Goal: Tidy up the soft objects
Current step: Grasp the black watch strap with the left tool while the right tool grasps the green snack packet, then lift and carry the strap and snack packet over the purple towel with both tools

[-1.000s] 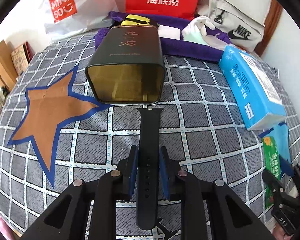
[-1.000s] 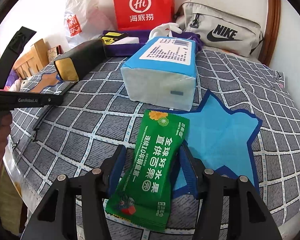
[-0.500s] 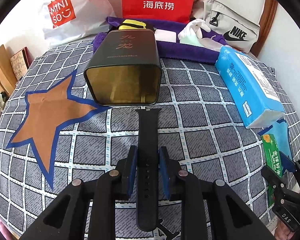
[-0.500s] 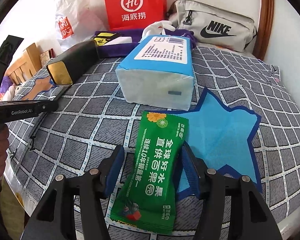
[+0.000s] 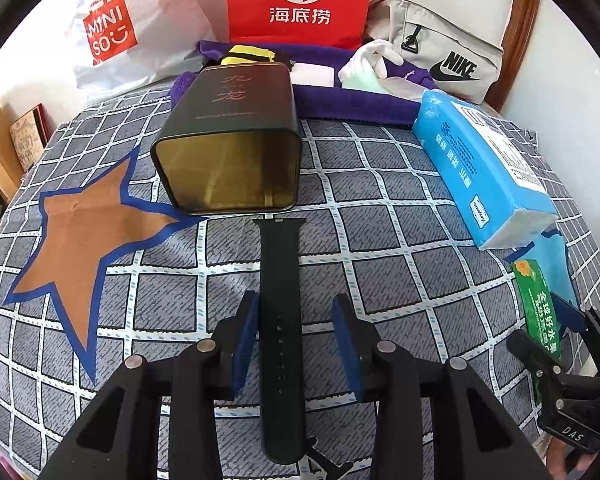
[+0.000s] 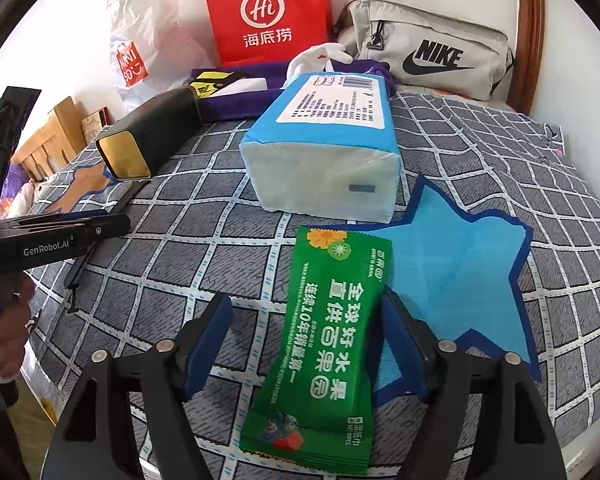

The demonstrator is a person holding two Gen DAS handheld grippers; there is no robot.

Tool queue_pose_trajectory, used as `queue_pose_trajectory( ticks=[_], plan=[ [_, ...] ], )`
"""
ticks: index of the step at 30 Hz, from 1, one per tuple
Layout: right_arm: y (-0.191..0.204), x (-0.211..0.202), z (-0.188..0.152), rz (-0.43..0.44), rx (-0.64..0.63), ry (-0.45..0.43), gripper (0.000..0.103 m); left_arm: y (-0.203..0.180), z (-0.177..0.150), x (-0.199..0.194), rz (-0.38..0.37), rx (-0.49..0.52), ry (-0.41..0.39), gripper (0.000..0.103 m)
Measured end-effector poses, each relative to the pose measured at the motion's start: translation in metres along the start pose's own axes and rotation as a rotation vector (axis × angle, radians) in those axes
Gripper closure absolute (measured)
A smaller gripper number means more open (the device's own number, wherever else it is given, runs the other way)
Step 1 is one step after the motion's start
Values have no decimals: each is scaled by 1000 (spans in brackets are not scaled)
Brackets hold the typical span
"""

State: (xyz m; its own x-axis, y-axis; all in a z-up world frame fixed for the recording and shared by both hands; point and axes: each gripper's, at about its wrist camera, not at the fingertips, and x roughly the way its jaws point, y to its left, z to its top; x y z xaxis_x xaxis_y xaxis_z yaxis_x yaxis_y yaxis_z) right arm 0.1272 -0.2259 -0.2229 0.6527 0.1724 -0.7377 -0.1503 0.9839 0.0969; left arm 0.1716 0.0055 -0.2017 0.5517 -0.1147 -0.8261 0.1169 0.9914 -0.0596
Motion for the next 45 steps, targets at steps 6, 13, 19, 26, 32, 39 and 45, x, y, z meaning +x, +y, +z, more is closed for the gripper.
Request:
queue_pose_trajectory(
  ticks=[6, 13, 19, 26, 32, 39, 45],
  plan=[
    [8, 4, 1, -27, -21, 13, 17, -5, -2, 0, 27, 20, -14, 68],
    [8, 2, 1, -63, -15, 9, 28, -5, -3, -1, 34, 20, -12, 68],
    [6, -3, 0, -61, -18, 1, 56, -7, -5, -4, 42, 20, -3, 77],
    [2, -6, 0, -49, -8, 10, 73, 1, -9, -10, 2, -28, 28, 84],
    [1, -12, 0, -14, 8, 29, 76, 4, -12, -16, -22, -57, 44, 84],
    [4, -26, 2, -12, 3, 11, 77, 7, -14, -28, -23, -77, 35, 84],
    [2, -48, 11, 18, 17, -33, 77, 9, -11, -47, -30, -85, -1, 84]
  ],
)
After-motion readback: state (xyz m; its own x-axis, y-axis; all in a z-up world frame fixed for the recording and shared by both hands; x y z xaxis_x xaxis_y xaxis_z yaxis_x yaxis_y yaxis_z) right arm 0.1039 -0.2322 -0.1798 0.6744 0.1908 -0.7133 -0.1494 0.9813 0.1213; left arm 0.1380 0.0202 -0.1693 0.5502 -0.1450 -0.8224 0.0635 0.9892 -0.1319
